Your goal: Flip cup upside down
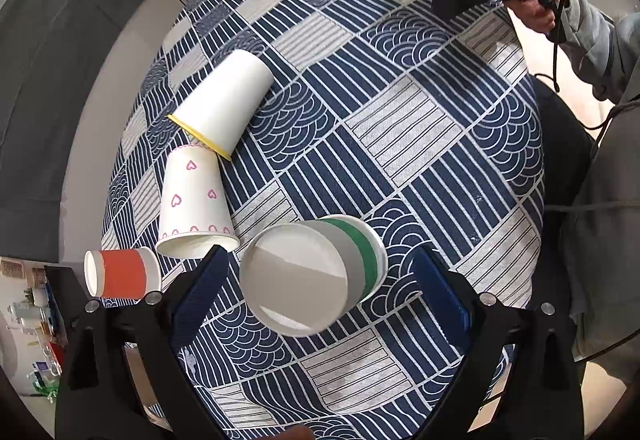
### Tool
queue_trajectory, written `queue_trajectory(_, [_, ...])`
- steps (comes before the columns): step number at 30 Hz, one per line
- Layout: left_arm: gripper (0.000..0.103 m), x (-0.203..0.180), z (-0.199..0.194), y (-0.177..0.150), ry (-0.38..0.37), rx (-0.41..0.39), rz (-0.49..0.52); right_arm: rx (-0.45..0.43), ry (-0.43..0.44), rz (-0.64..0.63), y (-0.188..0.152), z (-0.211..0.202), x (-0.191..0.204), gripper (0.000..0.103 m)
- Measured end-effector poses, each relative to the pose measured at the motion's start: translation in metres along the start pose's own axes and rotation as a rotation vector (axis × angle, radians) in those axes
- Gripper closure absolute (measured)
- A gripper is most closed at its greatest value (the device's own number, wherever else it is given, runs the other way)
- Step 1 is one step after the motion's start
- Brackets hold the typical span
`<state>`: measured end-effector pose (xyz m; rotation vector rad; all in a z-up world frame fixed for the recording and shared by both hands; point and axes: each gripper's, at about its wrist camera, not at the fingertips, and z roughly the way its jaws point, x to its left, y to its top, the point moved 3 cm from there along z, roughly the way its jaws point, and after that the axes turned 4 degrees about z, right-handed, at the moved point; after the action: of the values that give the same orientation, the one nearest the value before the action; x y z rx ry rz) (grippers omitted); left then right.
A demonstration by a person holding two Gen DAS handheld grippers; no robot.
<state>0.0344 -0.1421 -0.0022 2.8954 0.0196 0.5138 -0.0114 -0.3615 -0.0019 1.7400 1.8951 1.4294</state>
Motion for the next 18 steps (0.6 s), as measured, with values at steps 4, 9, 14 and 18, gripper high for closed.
queue_trajectory(4, [0.008, -0.004, -0.012, -0.01, 0.027, -0.038, -0.043, 0.003, -0.009, -0.034, 0.001, 0.002, 0.016, 0.015])
queue_trajectory(9, [0.007, -0.015, -0.015, -0.029, 0.038, -0.061, -0.077, 0.019, -0.051, -0.099, -0.001, 0.009, 0.041, 0.013])
queue_trajectory(14, [0.006, -0.028, -0.012, -0.057, 0.066, -0.075, -0.127, 0.033, -0.095, -0.138, -0.008, 0.017, 0.064, 0.012])
queue_trajectory(18, [0.006, -0.034, -0.013, -0.08, 0.117, -0.109, -0.212, 0.025, -0.12, -0.163, -0.013, 0.023, 0.083, 0.012])
